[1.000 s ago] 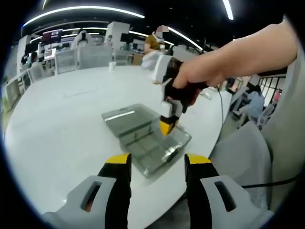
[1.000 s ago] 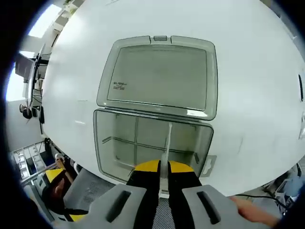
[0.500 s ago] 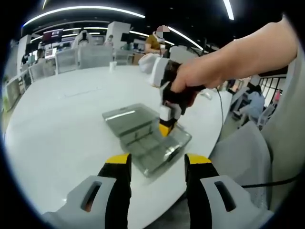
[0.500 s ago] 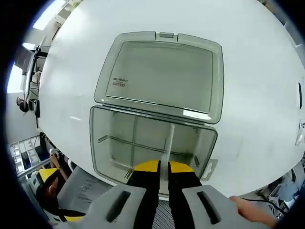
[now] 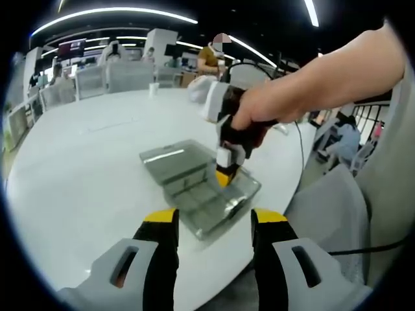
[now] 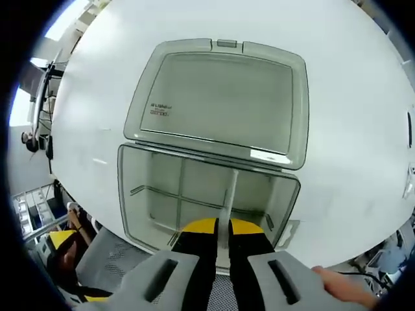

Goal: Insert the divider into the dual guide fixture by aligning both edges with the guide slots and pushing it downward to the bottom, including one-sided entry, uneven engagement, binding, and posture correction.

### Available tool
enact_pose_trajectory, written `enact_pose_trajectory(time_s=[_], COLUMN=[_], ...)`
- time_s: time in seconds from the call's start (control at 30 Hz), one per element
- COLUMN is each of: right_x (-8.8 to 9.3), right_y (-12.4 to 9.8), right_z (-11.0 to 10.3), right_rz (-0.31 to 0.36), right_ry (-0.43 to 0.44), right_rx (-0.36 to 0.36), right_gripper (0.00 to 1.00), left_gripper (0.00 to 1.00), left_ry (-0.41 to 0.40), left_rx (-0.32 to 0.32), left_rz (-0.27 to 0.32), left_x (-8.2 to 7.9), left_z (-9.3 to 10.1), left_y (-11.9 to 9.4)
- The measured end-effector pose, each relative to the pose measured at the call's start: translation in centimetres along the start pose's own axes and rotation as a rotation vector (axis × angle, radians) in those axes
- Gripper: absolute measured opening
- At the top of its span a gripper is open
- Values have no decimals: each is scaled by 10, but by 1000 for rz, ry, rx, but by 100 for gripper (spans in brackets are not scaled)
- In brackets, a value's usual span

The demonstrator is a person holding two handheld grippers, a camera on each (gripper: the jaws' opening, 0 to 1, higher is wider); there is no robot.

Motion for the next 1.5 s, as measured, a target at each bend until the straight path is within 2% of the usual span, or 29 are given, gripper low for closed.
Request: enact_pose_trajectory(time_s=[0.9, 1.17, 1.23, 1.27, 1.5], right_x=[-2, -4, -9, -6, -6], right_y=[11, 12, 13, 12, 4], right_z=[2, 2, 2, 2, 1], right_rz=[23, 44, 76, 62, 85], right_ry=[0, -15, -52, -27, -27], right_rx=[-9, -45, -60, -63, -105], right_gripper=[1, 3, 3, 3, 7], left_gripper=[42, 42, 42, 42, 42], left_ry=[-1, 3, 5, 6, 16], left_rx=[-1, 1, 2, 2, 6], left_rz=[-15, -25, -29, -30, -37], left_x=[1, 3, 3, 3, 1], left_z=[0, 0, 0, 1, 3], left_y=[1, 1, 1, 1, 1])
Point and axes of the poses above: the point that each gripper's makers call its tool centre point, and the gripper's own axes: y roughly forward along the fingers, z roughly to its right, x roughly out of its underside, the point moved 3 cm from there along -y, roughly backward along the fingers, and after that the axes turned 5 degrees about -y, right-handed, at the moved point
